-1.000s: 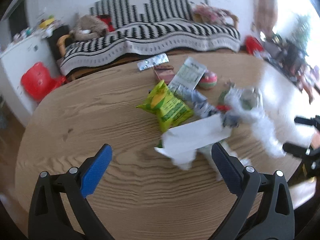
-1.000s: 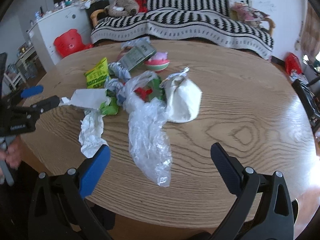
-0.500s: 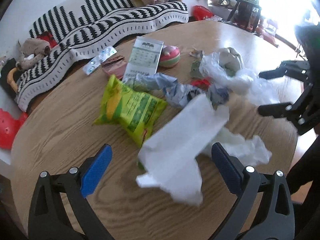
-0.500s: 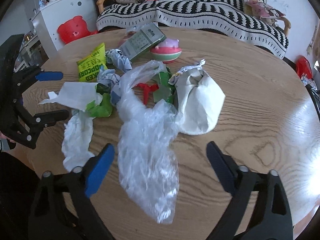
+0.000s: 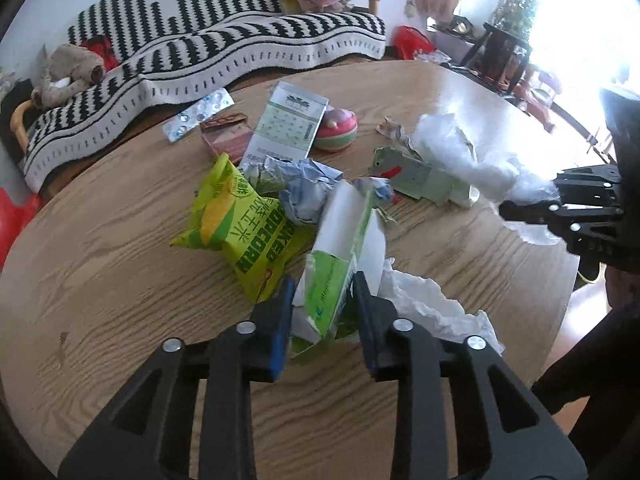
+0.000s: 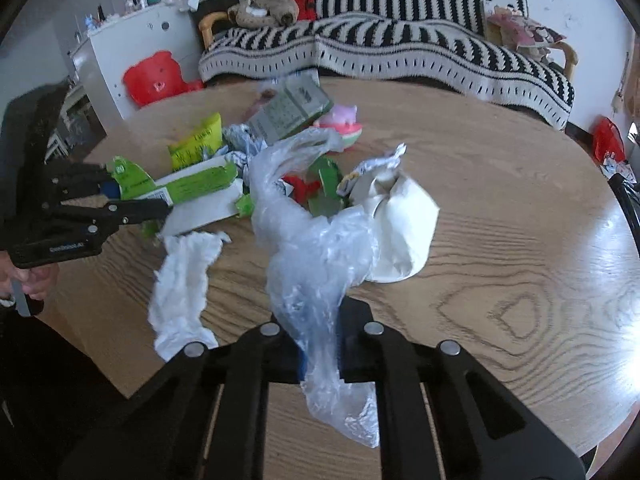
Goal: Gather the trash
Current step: 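Grasp the green-and-white carton with the left tool while the right tool grasps the clear plastic bag, then carry both items to the gold-rimmed black bin and open both tools to drop them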
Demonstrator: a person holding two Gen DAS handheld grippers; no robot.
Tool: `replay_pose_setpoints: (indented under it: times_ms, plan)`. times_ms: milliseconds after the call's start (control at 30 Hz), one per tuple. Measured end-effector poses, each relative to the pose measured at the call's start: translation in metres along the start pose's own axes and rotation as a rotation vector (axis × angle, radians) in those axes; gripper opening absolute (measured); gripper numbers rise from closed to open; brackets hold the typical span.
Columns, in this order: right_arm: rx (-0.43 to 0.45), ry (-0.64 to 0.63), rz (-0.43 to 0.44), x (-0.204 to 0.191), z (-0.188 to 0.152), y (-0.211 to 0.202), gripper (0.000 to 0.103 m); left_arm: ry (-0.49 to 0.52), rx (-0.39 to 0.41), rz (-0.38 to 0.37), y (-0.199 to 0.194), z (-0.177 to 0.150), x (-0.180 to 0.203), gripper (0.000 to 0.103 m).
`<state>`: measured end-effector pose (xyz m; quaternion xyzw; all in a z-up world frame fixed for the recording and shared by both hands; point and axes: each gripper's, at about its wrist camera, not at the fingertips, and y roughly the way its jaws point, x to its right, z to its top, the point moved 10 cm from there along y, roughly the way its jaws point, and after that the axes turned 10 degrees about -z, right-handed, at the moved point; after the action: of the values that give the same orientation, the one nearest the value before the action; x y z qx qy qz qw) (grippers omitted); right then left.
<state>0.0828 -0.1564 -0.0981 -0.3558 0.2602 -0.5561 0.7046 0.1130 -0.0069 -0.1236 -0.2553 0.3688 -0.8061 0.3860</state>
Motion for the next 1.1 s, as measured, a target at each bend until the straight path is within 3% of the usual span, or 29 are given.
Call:
replay_pose_setpoints:
  times_ms: [167, 367, 567, 700, 900, 1100]
  plan:
    - [0.057, 0.053, 0.005, 0.018, 0.004, -0.026, 0.010, -0.010, 0.055, 0.051, -0.024, 0.010, 0.011, 0.025]
    - [0.099, 0.174, 0.009, 0.067, -0.001, -0.051, 0.010, -0.069, 0.171, 0.041, -0.058, 0.037, 0.018, 0.025]
    - [0.132, 0.287, -0.036, 0.132, -0.017, -0.083, 0.010, -0.098, 0.212, 0.036, -0.053, 0.068, 0.042, 0.025]
    - [0.159, 0.342, -0.091, 0.173, -0.034, -0.106, 0.010, -0.061, 0.242, 0.000, -0.042, 0.093, 0.082, 0.025]
    - [0.177, 0.468, -0.198, 0.252, -0.081, -0.143, 0.010, -0.028, 0.285, -0.115, -0.020, 0.134, 0.159, 0.025]
    - [0.151, 0.626, -0.342, 0.343, -0.163, -0.180, 0.010, 0.082, 0.232, -0.293, 0.035, 0.154, 0.294, 0.025]
